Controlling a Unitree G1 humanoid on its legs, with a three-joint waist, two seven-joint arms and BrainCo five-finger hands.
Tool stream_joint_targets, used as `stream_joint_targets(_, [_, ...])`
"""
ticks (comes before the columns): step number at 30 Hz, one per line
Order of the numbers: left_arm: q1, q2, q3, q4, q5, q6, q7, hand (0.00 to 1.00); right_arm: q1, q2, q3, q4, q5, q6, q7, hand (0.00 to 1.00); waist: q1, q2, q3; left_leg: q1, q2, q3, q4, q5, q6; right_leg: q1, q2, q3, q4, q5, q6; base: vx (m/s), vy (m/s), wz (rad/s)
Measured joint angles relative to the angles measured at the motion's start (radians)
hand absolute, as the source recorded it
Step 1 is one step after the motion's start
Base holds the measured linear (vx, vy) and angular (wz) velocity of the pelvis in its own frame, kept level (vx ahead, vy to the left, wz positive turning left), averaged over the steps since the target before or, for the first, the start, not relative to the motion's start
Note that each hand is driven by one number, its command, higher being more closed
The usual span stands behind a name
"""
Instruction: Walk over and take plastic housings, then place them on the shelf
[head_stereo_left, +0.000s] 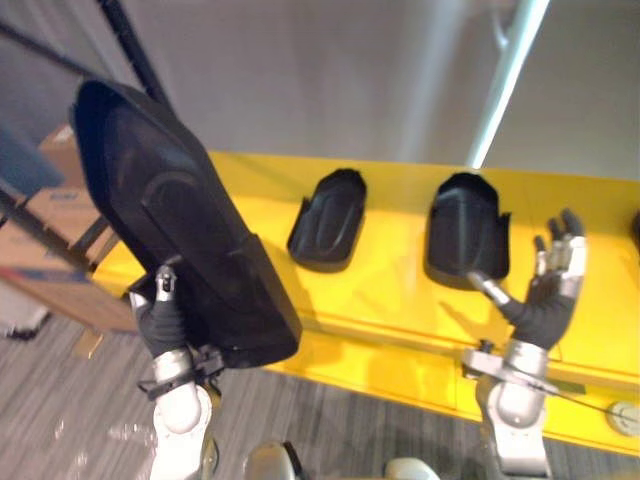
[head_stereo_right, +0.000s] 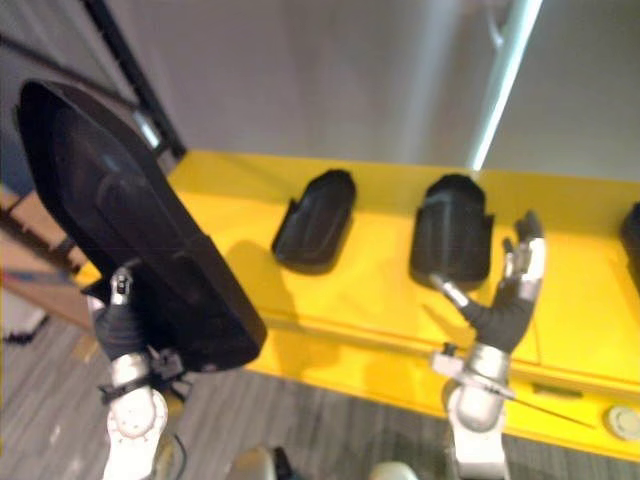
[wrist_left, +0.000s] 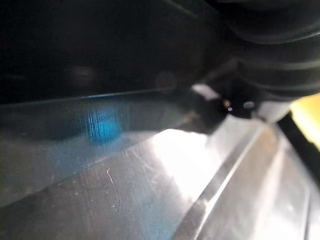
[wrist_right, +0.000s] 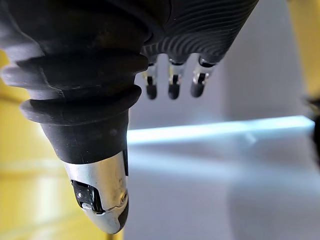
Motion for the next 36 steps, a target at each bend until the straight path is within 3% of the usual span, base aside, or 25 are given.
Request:
stream_joint_targets(1, [-0.006, 0.0, -0.015, -0.001, 0.004, -0.007, 0.016, 1.0, -0.002, -0.002, -0.015, 0.0, 0.001, -0.001, -0.005, 0.0, -0.004, -0.001, 0.0, 0.017, 0.016, -0.04, -0.084, 0.015, -0.018, 0.024, -0.025, 0.014, 0.007, -0.016, 0.026, 0.21, 0.331, -0.42])
stream_joint_targets(3, [-0.005, -0.001, -0.023, -0.004, 0.005, -0.018, 0.035, 1.0, -0.003, -0.013, -0.014, 0.0, 0.0, -0.01, -0.025, 0.0, -0.004, 0.008, -0.005, 0.047, 0.039, -0.047, -0.139, 0.055, -0.016, 0.036, -0.048, 0.028, 0.029, -0.049, 0.078, 0.21, 0.433, -0.59])
stream_joint_targets(4, [-0.003, -0.002, -0.029, -0.011, 0.005, -0.027, 0.049, 1.0, 0.0, -0.032, -0.015, -0.001, -0.001, -0.011, -0.05, 0.0, 0.002, 0.046, -0.029, 0.052, 0.052, -0.072, -0.162, 0.109, 0.003, 0.024, -0.053, 0.056, 0.039, -0.084, 0.126, 0.2, 0.545, -0.62])
stream_joint_targets(5, [-0.003, -0.002, -0.029, -0.014, 0.005, -0.028, 0.051, 1.0, 0.0, -0.036, -0.016, -0.001, -0.002, -0.011, -0.057, 0.0, 0.004, 0.054, -0.034, 0.05, 0.053, -0.074, -0.163, 0.103, -0.027, 0.022, -0.053, 0.06, 0.039, -0.091, 0.138, 0.19, 0.57, -0.54])
stream_joint_targets(6, [-0.016, 0.022, -0.02, -0.011, 0.005, -0.028, 0.063, 1.0, 0.01, 0.007, -0.017, 0.018, -0.011, -0.007, -0.083, 0.0, 0.002, 0.007, -0.04, 0.045, 0.015, -0.059, -0.105, 0.061, -0.127, 0.025, -0.111, 0.077, 0.05, -0.103, 0.163, 0.13, 0.413, -0.23])
stream_joint_targets(7, [-0.022, 0.029, -0.019, -0.009, 0.004, -0.019, 0.07, 1.0, 0.034, 0.052, -0.012, 0.019, -0.011, -0.005, -0.105, 0.0, -0.006, -0.035, -0.042, 0.046, -0.014, -0.037, -0.085, 0.029, -0.105, 0.014, -0.145, 0.071, 0.058, -0.051, 0.178, 0.13, 0.453, -0.25])
stream_joint_targets(8, [-0.022, 0.031, -0.015, -0.009, 0.004, -0.016, 0.072, 1.0, 0.041, 0.068, -0.01, 0.02, -0.011, -0.005, -0.114, 0.0, -0.003, -0.044, -0.047, 0.047, -0.015, -0.024, -0.08, 0.021, -0.103, 0.002, -0.15, 0.07, 0.057, -0.016, 0.184, 0.13, 0.515, -0.45])
stream_joint_targets(10, [-0.021, 0.05, 0.037, -0.009, 0.005, 0.012, 0.081, 1.0, 0.027, 0.111, -0.009, 0.02, -0.019, -0.01, -0.155, 0.0, 0.013, -0.074, -0.065, 0.079, -0.009, 0.06, -0.088, 0.0, -0.077, -0.046, -0.161, 0.008, 0.037, 0.136, 0.182, 0.11, 0.464, -0.83])
stream_joint_targets(12, [-0.017, 0.052, 0.073, -0.011, 0.008, 0.028, 0.099, 1.0, 0.025, 0.126, -0.011, 0.02, -0.04, -0.013, -0.183, 0.0, 0.011, -0.075, -0.066, 0.117, -0.007, 0.104, -0.119, 0.0, -0.066, -0.047, -0.166, -0.075, 0.005, 0.212, 0.171, 0.06, 0.249, -0.67])
stream_joint_targets(14, [-0.014, 0.053, 0.124, -0.014, 0.009, 0.05, 0.116, 1.0, 0.032, 0.135, -0.038, 0.019, -0.073, -0.008, -0.249, 0.0, 0.004, -0.085, -0.074, 0.137, -0.002, 0.143, -0.168, 0.01, -0.05, -0.057, -0.116, -0.162, -0.006, 0.187, 0.157, 0.02, 0.137, -0.46])
stream_joint_targets(16, [0.002, 0.036, 0.168, -0.014, 0.012, 0.058, 0.124, 1.0, 0.014, 0.131, -0.084, 0.025, -0.085, 0.016, -0.292, 0.0, 0.013, -0.076, -0.078, 0.132, -0.012, 0.183, -0.184, 0.016, -0.048, -0.084, -0.107, -0.239, -0.032, 0.183, 0.138, -0.02, 0.062, -0.53])
stream_joint_targets(19, [0.038, 0.023, 0.241, -0.014, 0.014, 0.06, 0.15, 1.0, -0.009, 0.127, -0.175, 0.107, -0.12, 0.102, -0.396, 0.0, 0.008, -0.059, -0.08, 0.134, -0.018, 0.216, -0.197, 0.031, -0.058, -0.079, -0.106, -0.246, -0.114, 0.184, 0.138, -0.03, -0.017, -0.37])
stream_joint_targets(22, [0.051, -0.019, 0.294, -0.021, 0.017, 0.059, 0.149, 1.0, -0.001, 0.102, -0.347, 0.144, -0.127, 0.185, -0.548, 0.0, 0.006, 0.004, -0.082, 0.144, -0.013, 0.22, -0.239, 0.06, -0.075, -0.076, -0.09, -0.263, -0.152, 0.184, 0.139, -0.02, -0.095, -0.14])
stream_joint_targets(25, [0.07, -0.027, 0.361, -0.067, 0.019, 0.059, 0.151, 1.0, 0.04, 0.088, -0.497, 0.165, -0.116, 0.21, -0.634, 0.0, 0.004, 0.033, -0.091, 0.203, -0.011, 0.239, -0.319, 0.091, -0.1, -0.06, -0.066, -0.255, -0.179, 0.184, 0.139, 0.01, -0.099, -0.28])
stream_joint_targets(29, [0.07, -0.003, 0.43, -0.102, 0.047, 0.069, 0.153, 1.0, 0.102, 0.092, -0.605, 0.242, -0.046, 0.215, -0.619, 0.0, -0.005, 0.038, -0.096, 0.244, -0.011, 0.24, -0.371, 0.102, -0.109, -0.061, -0.046, -0.23, -0.195, 0.183, 0.138, -0.02, -0.057, -0.34])
stream_joint_targets(33, [0.067, 0.073, 0.512, -0.1, 0.047, 0.159, 0.104, 1.0, 0.194, 0.144, -0.619, 0.423, 0.057, 0.231, -0.482, 0.0, -0.021, 0.036, -0.099, 0.274, -0.013, 0.255, -0.416, 0.125, -0.114, -0.058, -0.038, -0.225, -0.195, 0.181, 0.136, 0.0, -0.024, -0.07])
stream_joint_targets(36, [0.065, 0.215, 0.587, -0.066, 0.042, 0.245, 0.009, 1.0, 0.234, 0.182, -0.615, 0.577, 0.103, 0.231, -0.368, 0.0, -0.017, 0.032, -0.099, 0.292, -0.016, 0.268, -0.442, 0.138, -0.117, -0.056, -0.035, -0.222, -0.194, 0.181, 0.136, 0.01, -0.014, -0.05])
